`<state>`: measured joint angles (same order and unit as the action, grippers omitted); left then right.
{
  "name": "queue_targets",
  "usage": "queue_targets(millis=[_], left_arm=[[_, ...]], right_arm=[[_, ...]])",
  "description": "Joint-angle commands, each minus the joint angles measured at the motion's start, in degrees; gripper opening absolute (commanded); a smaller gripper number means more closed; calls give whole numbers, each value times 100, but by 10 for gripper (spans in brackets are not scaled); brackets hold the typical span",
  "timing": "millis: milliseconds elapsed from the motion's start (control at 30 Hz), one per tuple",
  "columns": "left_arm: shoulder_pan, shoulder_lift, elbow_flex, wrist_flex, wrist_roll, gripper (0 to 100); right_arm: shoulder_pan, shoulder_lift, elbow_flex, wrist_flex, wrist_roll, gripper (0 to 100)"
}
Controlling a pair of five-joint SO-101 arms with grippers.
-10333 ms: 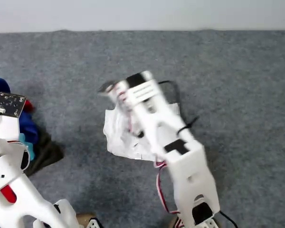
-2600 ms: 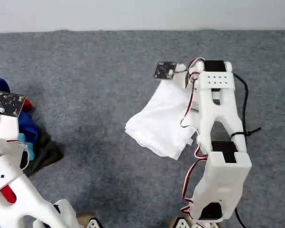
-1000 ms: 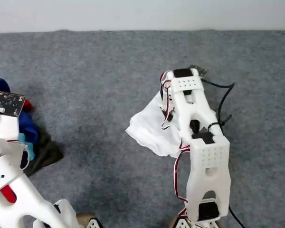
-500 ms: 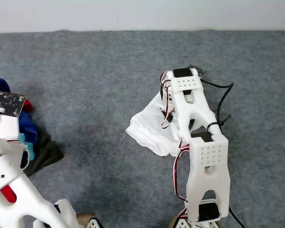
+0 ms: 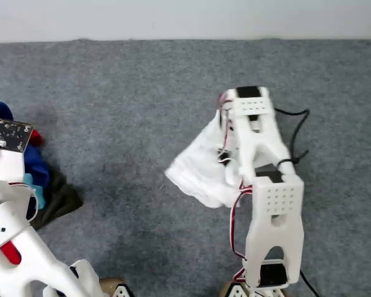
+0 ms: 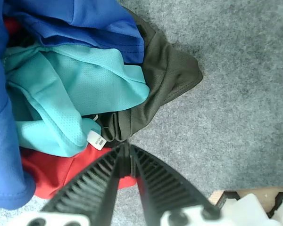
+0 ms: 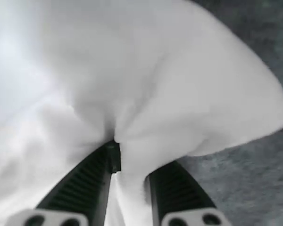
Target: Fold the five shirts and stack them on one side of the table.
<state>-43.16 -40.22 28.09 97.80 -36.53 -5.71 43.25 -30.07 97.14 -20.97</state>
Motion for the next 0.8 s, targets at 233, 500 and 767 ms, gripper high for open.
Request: queue_targets(millis=[233, 500, 767], left_arm=[[26, -132, -75, -70, 0, 15], [26, -132, -75, -70, 9, 15], [35, -132, -75, -70, 9, 15]], right_arm=[[2563, -1385, -132, -602, 4220, 9], [3996, -1077, -132, -1754, 6110, 9], [4295, -716, -132, -2176, 6488, 33]])
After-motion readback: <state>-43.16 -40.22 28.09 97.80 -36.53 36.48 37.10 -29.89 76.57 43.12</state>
